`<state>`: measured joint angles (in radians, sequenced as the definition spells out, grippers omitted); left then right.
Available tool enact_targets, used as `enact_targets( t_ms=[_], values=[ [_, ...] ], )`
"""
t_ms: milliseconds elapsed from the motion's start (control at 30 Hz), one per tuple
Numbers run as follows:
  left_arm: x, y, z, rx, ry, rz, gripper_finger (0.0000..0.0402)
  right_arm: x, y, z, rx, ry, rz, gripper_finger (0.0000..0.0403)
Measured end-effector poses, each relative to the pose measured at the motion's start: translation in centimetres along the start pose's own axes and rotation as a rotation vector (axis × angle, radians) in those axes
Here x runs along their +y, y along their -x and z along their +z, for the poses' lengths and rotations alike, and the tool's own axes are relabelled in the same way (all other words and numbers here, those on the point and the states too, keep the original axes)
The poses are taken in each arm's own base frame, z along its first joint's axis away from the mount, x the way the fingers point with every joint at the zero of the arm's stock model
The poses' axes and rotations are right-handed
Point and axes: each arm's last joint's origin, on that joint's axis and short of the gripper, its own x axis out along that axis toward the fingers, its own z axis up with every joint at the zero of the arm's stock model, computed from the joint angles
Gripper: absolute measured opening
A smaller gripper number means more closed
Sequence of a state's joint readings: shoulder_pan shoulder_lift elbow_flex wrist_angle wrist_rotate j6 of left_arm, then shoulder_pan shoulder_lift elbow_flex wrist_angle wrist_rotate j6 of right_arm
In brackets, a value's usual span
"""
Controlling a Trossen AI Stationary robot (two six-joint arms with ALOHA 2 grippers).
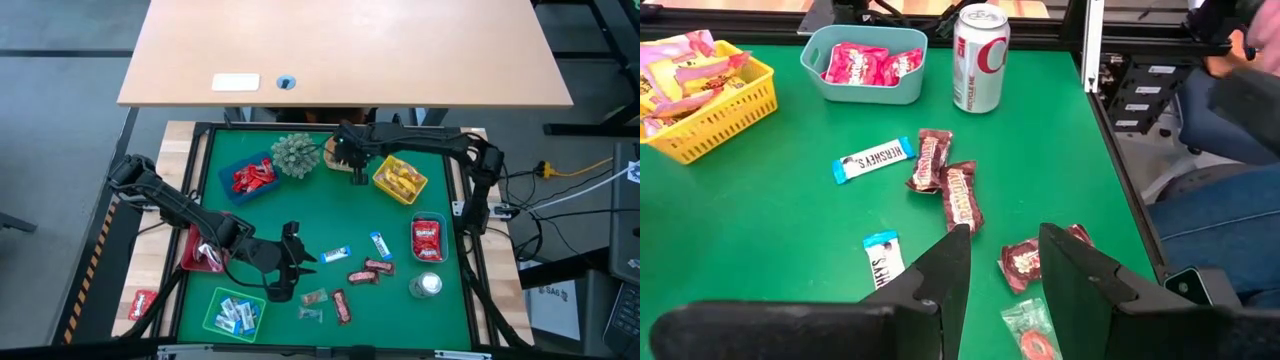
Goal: Sort candy
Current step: Put the green gummy into the orange bin, then put the blue gummy into the orange bin
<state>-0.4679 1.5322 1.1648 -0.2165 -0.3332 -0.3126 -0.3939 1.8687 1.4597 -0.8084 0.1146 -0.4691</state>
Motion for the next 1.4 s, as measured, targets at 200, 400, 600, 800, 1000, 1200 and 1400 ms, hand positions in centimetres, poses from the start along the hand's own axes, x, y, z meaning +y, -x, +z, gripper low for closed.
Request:
enact_targets(
  t_ms=[200, 400, 600, 800, 1000, 1200, 1400],
  values=[
    [0.0, 0.0, 0.0, 0.000, 0.001, 0.000, 0.0108, -1.5, -0.2, -0.7, 0.009, -0.087, -0.020, 0.0002],
    [0.0, 0.0, 0.0, 0.001, 0.050, -0.002, 0.0108, -1.5, -0.2, -0.9, 0.018, -0.088, -0.015, 0.0011],
    [-0.4, 0.0, -0.2, 0.028, 0.153, -0.060, 0.0119, -1.5, -0.2, -0.9, 0.024, -0.092, -0.013, 0.0089],
    [-1.4, -1.2, -1.4, 0.083, 0.207, -0.071, 0.0162, -1.4, -0.1, -1.1, 0.040, -0.090, -0.005, 0.0185],
    [-2.7, -3.3, -3.5, 0.190, 0.194, -0.119, 0.0183, -1.1, -0.1, -1.6, 0.098, -0.079, 0.022, 0.0239],
    [-4.7, -4.8, -6.2, 0.276, 0.139, -0.138, 0.0183, -0.6, 0.1, -2.6, 0.199, -0.065, 0.074, 0.0249],
    [-6.8, -6.7, -9.0, 0.315, 0.096, -0.161, 0.0182, -0.3, 0.2, -3.1, 0.251, -0.059, 0.105, 0.0249]
  ],
)
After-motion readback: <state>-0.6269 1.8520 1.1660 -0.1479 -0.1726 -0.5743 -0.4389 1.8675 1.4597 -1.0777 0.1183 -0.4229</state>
